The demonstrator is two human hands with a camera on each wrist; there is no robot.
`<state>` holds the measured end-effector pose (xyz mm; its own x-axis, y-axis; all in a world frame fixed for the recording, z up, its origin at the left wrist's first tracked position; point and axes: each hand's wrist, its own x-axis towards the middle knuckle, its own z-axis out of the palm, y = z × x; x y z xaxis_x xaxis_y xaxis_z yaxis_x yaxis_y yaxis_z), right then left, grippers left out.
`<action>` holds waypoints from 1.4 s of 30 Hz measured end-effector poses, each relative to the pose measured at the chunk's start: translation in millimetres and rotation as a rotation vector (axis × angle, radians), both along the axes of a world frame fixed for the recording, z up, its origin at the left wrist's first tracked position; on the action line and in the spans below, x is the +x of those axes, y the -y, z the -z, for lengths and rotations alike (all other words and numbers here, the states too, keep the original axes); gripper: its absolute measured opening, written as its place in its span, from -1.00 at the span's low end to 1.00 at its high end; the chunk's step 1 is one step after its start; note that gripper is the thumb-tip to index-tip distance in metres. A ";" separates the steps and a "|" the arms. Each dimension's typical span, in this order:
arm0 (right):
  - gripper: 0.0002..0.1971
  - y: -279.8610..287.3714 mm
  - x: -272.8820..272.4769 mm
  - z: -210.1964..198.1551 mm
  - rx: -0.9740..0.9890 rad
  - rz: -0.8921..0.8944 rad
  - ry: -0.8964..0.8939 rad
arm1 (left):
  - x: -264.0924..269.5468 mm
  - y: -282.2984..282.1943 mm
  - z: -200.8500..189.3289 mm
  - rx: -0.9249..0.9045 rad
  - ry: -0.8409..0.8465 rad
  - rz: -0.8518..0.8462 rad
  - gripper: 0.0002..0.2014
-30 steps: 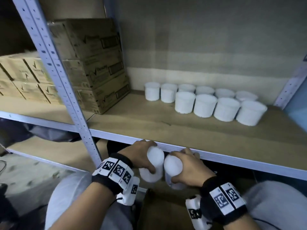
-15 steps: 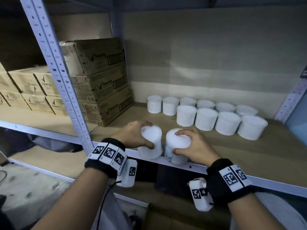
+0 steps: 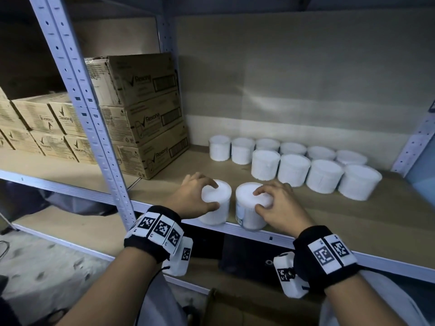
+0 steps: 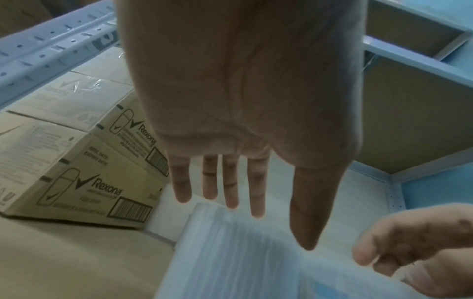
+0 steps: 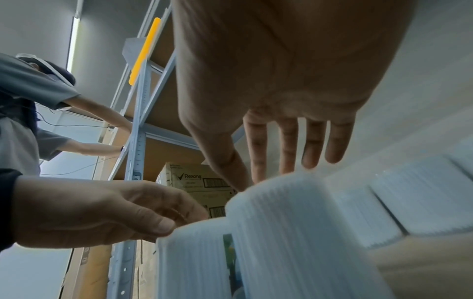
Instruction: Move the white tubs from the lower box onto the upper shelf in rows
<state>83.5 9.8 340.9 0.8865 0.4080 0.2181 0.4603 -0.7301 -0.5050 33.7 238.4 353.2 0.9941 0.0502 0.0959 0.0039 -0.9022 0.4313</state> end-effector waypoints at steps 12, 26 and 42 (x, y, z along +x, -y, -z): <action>-0.77 -35.3 37.2 3.0 -0.055 0.013 0.011 | 30.9 -6.7 8.8 -0.045 0.041 -0.092 -0.67; -0.78 -88.1 139.1 2.8 0.006 0.081 -0.042 | 140.4 -35.7 11.1 -0.098 0.031 -0.178 -0.66; -0.53 -96.1 168.8 14.9 0.021 0.018 -0.074 | 187.2 -47.7 11.1 -0.069 -0.024 -0.149 -0.51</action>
<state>252.3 105.9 326.0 0.9076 0.3879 0.1604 0.4083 -0.7266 -0.5526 221.0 286.1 342.1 0.9771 0.2032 0.0637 0.1468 -0.8593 0.4900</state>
